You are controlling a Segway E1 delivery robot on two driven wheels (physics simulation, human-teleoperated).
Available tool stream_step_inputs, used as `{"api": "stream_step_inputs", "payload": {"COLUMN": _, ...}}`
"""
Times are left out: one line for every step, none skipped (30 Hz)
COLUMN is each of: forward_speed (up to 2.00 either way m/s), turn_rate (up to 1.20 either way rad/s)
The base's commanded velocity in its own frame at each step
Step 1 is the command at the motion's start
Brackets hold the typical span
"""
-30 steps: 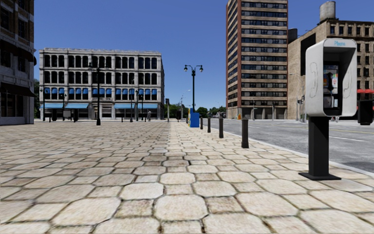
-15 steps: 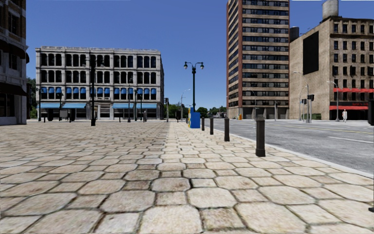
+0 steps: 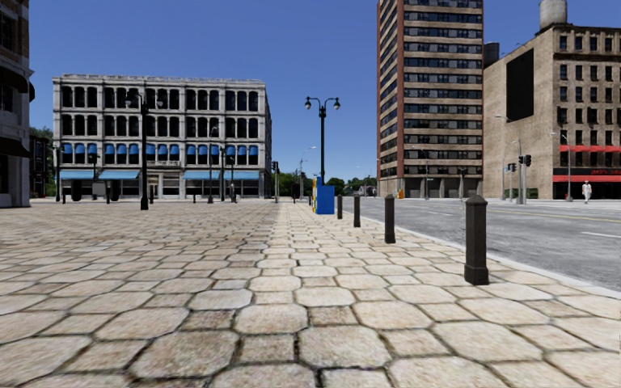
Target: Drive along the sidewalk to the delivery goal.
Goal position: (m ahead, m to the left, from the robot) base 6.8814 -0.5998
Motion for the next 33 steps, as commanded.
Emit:
{"api": "stream_step_inputs", "payload": {"forward_speed": 2.00, "turn_rate": 0.00}}
{"api": "stream_step_inputs", "payload": {"forward_speed": 2.00, "turn_rate": 0.00}}
{"api": "stream_step_inputs", "payload": {"forward_speed": 2.00, "turn_rate": 0.00}}
{"api": "stream_step_inputs", "payload": {"forward_speed": 2.00, "turn_rate": 0.00}}
{"api": "stream_step_inputs", "payload": {"forward_speed": 2.00, "turn_rate": 0.00}}
{"api": "stream_step_inputs", "payload": {"forward_speed": 2.00, "turn_rate": 0.00}}
{"api": "stream_step_inputs", "payload": {"forward_speed": 2.00, "turn_rate": 0.00}}
{"api": "stream_step_inputs", "payload": {"forward_speed": 2.00, "turn_rate": 0.00}}
{"api": "stream_step_inputs", "payload": {"forward_speed": 2.00, "turn_rate": 0.00}}
{"api": "stream_step_inputs", "payload": {"forward_speed": 2.00, "turn_rate": 0.00}}
{"api": "stream_step_inputs", "payload": {"forward_speed": 2.00, "turn_rate": 0.00}}
{"api": "stream_step_inputs", "payload": {"forward_speed": 2.00, "turn_rate": 0.00}}
{"api": "stream_step_inputs", "payload": {"forward_speed": 2.00, "turn_rate": 0.00}}
{"api": "stream_step_inputs", "payload": {"forward_speed": 2.00, "turn_rate": 0.00}}
{"api": "stream_step_inputs", "payload": {"forward_speed": 2.00, "turn_rate": 0.00}}
{"api": "stream_step_inputs", "payload": {"forward_speed": 2.00, "turn_rate": 0.00}}
{"api": "stream_step_inputs", "payload": {"forward_speed": 2.00, "turn_rate": 0.00}}
{"api": "stream_step_inputs", "payload": {"forward_speed": 2.00, "turn_rate": 0.00}}
{"api": "stream_step_inputs", "payload": {"forward_speed": 2.00, "turn_rate": 0.00}}
{"api": "stream_step_inputs", "payload": {"forward_speed": 2.00, "turn_rate": 0.00}}
{"api": "stream_step_inputs", "payload": {"forward_speed": 2.00, "turn_rate": 0.00}}
{"api": "stream_step_inputs", "payload": {"forward_speed": 2.00, "turn_rate": 0.00}}
{"api": "stream_step_inputs", "payload": {"forward_speed": 2.00, "turn_rate": 0.00}}
{"api": "stream_step_inputs", "payload": {"forward_speed": 2.00, "turn_rate": 0.00}}
{"api": "stream_step_inputs", "payload": {"forward_speed": 2.00, "turn_rate": 0.00}}
{"api": "stream_step_inputs", "payload": {"forward_speed": 2.00, "turn_rate": 0.00}}
{"api": "stream_step_inputs", "payload": {"forward_speed": 2.00, "turn_rate": 0.00}}
{"api": "stream_step_inputs", "payload": {"forward_speed": 2.00, "turn_rate": 0.00}}
{"api": "stream_step_inputs", "payload": {"forward_speed": 2.00, "turn_rate": 0.00}}
{"api": "stream_step_inputs", "payload": {"forward_speed": 2.00, "turn_rate": 0.00}}
{"api": "stream_step_inputs", "payload": {"forward_speed": 2.00, "turn_rate": 0.00}}
{"api": "stream_step_inputs", "payload": {"forward_speed": 2.00, "turn_rate": 0.00}}
{"api": "stream_step_inputs", "payload": {"forward_speed": 2.00, "turn_rate": 0.00}}
